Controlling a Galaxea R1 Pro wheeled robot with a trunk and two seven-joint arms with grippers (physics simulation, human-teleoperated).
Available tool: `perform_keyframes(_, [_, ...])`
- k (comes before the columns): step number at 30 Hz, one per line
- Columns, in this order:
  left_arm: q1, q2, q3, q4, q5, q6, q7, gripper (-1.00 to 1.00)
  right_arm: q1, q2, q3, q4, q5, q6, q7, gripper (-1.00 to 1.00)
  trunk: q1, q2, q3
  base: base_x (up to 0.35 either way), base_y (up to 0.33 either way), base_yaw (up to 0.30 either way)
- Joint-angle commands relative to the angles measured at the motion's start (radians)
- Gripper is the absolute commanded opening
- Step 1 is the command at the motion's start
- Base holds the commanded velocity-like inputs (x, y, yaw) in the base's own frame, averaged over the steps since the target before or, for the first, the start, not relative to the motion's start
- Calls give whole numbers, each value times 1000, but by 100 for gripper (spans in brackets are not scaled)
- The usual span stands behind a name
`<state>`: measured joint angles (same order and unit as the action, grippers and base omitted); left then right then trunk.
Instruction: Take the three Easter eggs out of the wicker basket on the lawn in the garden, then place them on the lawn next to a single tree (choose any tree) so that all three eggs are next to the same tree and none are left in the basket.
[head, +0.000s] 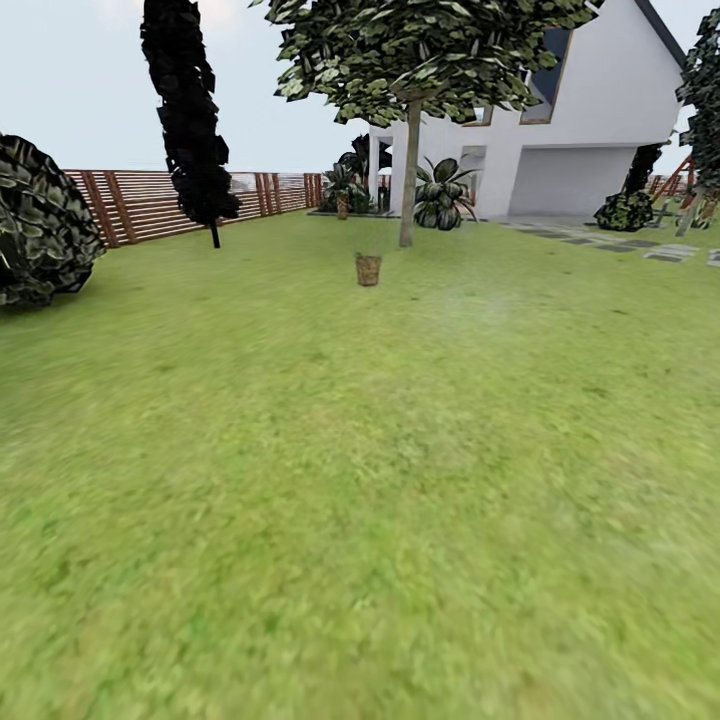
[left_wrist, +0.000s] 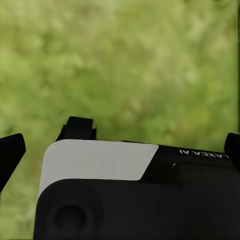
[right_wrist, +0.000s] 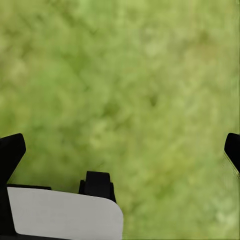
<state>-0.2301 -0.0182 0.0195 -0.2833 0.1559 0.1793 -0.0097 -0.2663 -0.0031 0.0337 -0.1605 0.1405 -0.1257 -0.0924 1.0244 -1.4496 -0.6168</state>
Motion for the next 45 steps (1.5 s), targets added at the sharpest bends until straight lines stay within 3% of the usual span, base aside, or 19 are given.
perform_keyframes(1, [0,0,2,-2,8,6,-1,100,-1,0,3,1,8,-2,-6,100,1,0,-1,337,0,0])
perform_keyframes(45, [0,0,2,-2,8,6,-1,100,-1,0,3,1,8,-2,-6,100,1,0,-1,337,0,0])
